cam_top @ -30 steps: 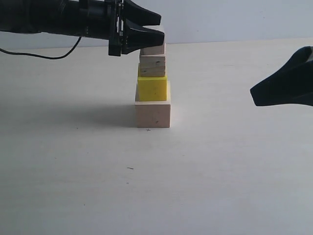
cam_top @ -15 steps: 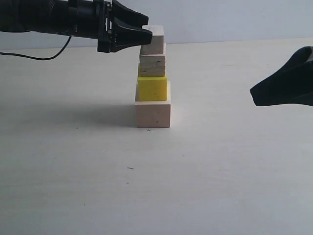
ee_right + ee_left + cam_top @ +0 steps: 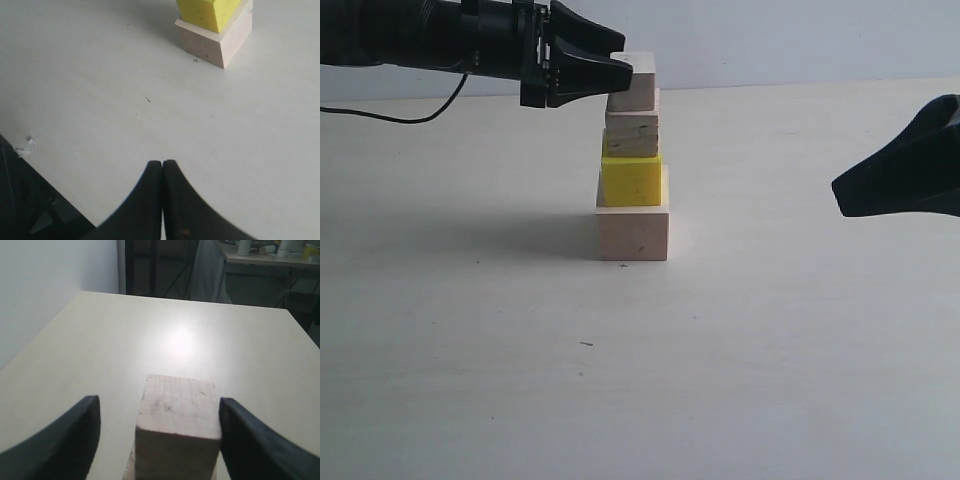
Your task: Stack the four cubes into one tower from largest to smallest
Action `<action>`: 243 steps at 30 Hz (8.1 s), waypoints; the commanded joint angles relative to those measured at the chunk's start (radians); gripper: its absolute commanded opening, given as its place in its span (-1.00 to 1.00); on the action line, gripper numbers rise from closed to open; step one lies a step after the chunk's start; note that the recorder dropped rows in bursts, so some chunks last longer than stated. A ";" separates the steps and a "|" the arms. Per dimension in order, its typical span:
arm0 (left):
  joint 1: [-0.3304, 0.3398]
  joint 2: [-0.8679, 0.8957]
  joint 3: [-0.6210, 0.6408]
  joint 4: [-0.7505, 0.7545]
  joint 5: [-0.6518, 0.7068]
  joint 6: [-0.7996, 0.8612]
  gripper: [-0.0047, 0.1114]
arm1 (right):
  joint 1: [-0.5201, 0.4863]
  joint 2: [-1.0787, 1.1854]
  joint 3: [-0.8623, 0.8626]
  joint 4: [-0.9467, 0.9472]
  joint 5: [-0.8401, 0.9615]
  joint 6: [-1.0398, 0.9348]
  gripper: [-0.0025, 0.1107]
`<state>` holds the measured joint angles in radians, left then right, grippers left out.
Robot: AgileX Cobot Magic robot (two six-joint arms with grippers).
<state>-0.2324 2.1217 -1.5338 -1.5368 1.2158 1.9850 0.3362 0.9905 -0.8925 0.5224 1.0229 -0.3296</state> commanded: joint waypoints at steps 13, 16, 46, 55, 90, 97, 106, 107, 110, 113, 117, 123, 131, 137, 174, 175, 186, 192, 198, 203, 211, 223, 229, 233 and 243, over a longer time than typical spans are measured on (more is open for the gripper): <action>0.002 -0.026 -0.007 -0.002 0.005 -0.053 0.20 | 0.001 0.003 0.001 -0.006 -0.008 -0.010 -0.96; 0.002 -0.056 -0.007 0.000 0.005 -0.055 0.20 | 0.001 0.003 0.001 -0.008 -0.008 -0.010 -0.96; 0.036 -0.383 0.154 0.476 -0.122 -0.749 -0.92 | -0.001 0.567 -0.003 -0.303 -0.547 0.314 -0.96; 0.036 -0.383 0.224 0.528 -0.122 -0.807 -0.92 | -0.001 0.792 -0.121 -0.236 -0.614 0.247 -0.96; 0.036 -0.383 0.266 0.688 -0.201 -1.039 -0.92 | -0.164 1.193 -0.502 0.584 -0.166 -0.404 -0.96; 0.036 -0.383 0.266 0.689 -0.191 -1.041 -0.92 | -0.164 1.208 -0.502 0.626 -0.176 -0.432 -0.96; 0.036 -0.383 0.266 0.689 -0.181 -1.044 -0.92 | -0.164 1.208 -0.502 0.704 -0.154 -0.500 -0.96; 0.036 -0.383 0.266 0.689 -0.179 -1.044 -0.92 | -0.164 1.208 -0.502 0.704 -0.154 -0.500 -0.96; 0.036 -0.383 0.266 0.689 -0.174 -1.044 -0.92 | -0.164 1.208 -0.502 0.708 -0.156 -0.500 -0.96; 0.036 -0.383 0.266 0.689 -0.174 -1.044 -0.92 | -0.164 1.208 -0.502 0.708 -0.156 -0.500 -0.96; 0.036 -0.383 0.266 0.689 -0.174 -1.044 -0.92 | -0.162 1.208 -0.502 0.719 -0.151 -0.524 -0.96; 0.036 -0.383 0.266 0.689 -0.174 -1.044 -0.92 | -0.162 1.208 -0.502 0.729 -0.146 -0.542 -0.96; 0.036 -0.383 0.266 0.689 -0.174 -1.044 -0.92 | -0.162 1.209 -0.502 0.741 -0.136 -0.567 -0.96; 0.036 -0.383 0.266 0.689 -0.172 -1.041 -0.92 | -0.162 1.209 -0.502 0.746 -0.136 -0.578 -0.96; 0.036 -0.383 0.266 0.712 -0.177 -1.042 -0.92 | -0.162 1.209 -0.502 0.566 -0.047 -0.321 -0.96; 0.036 -0.383 0.266 0.712 -0.179 -1.040 -0.92 | -0.162 1.209 -0.502 0.566 -0.042 -0.317 -0.96; 0.036 -0.383 0.266 0.712 -0.186 -1.040 -0.92 | -0.162 1.209 -0.502 0.568 0.026 -0.304 -0.96; 0.036 -0.383 0.266 0.714 -0.187 -1.040 -0.92 | -0.162 1.209 -0.502 0.568 0.042 -0.297 -0.96; 0.036 -0.383 0.266 0.714 -0.187 -1.040 -0.92 | -0.162 1.209 -0.502 0.568 0.048 -0.297 -0.96; 0.036 -0.383 0.266 0.714 -0.187 -1.040 -0.92 | -0.162 1.209 -0.502 0.568 0.050 -0.297 -0.96; 0.036 -0.383 0.266 0.716 -0.187 -1.040 -0.92 | -0.162 1.209 -0.502 0.557 0.020 -0.297 -0.96; 0.036 -0.402 0.266 0.713 -0.245 -1.078 -0.92 | -0.181 1.080 -0.500 0.284 -0.168 -0.241 -0.96; 0.050 -0.445 0.276 0.703 -0.364 -1.121 -0.92 | -0.221 0.911 -0.404 0.199 -0.329 -0.226 -0.96; 0.092 -0.495 0.353 0.618 -0.487 -1.109 -0.92 | -0.223 0.760 -0.274 0.197 -0.498 -0.324 -0.96; 0.132 -0.770 0.727 0.277 -0.852 -0.842 -0.92 | -0.220 0.355 -0.056 0.330 -0.679 -0.526 -0.96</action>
<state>-0.1044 1.4504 -0.9022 -1.1253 0.4697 1.0505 0.1166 1.4469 -0.9851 0.8203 0.3734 -0.8237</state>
